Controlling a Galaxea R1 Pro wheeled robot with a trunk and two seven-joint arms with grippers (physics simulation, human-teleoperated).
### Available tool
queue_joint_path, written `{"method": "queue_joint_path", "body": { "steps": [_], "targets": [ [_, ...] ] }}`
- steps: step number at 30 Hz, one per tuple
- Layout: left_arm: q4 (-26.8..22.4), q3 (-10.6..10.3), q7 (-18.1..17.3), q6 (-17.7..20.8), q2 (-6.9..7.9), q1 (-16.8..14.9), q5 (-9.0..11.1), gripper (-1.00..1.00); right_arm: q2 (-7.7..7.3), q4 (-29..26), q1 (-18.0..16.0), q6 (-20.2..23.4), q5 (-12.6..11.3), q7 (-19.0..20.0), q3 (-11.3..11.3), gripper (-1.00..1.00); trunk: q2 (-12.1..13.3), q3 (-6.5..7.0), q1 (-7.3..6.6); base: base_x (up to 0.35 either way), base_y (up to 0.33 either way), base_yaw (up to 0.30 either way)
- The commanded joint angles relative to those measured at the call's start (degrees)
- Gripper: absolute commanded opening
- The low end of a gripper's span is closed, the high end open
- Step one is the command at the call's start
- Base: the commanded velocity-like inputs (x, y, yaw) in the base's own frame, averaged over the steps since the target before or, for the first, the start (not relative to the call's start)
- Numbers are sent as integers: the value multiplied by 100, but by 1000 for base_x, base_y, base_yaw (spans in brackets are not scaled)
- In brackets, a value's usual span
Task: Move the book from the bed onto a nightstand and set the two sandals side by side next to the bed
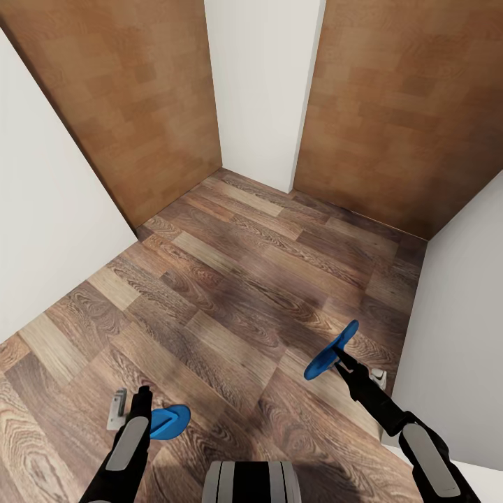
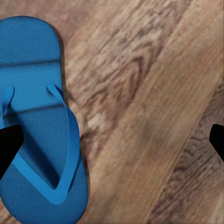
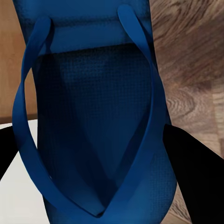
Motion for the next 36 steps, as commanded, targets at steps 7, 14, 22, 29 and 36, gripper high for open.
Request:
{"method": "queue_joint_path", "body": {
  "steps": [7, 14, 22, 29, 36],
  "targets": [
    [-9, 4, -9, -18, -3, -1, 56, 100, 6, 13, 0, 51, -45, 2, -2, -100, -1, -4, -1, 0, 0, 0],
    [-2, 4, -15, -26, -3, -1, 56, 100, 9, 24, -1, 51, -41, 2, -1, -100, -11, -159, 17, 0, 0, 0],
    [5, 4, -19, -31, -3, -1, 56, 100, 10, 25, -2, 51, -42, 2, -1, -100, -21, -336, 38, 0, 0, 0],
    [16, 4, -25, -35, -3, -1, 56, 100, 7, 24, -3, 51, -41, 2, -2, -100, -31, -491, 56, 0, 0, 0],
    [2, -12, -36, -37, 5, -1, 51, 100, 9, 23, -4, 51, -41, 2, -1, -100, -35, -557, 63, 0, 0, 0]
  ]
}}
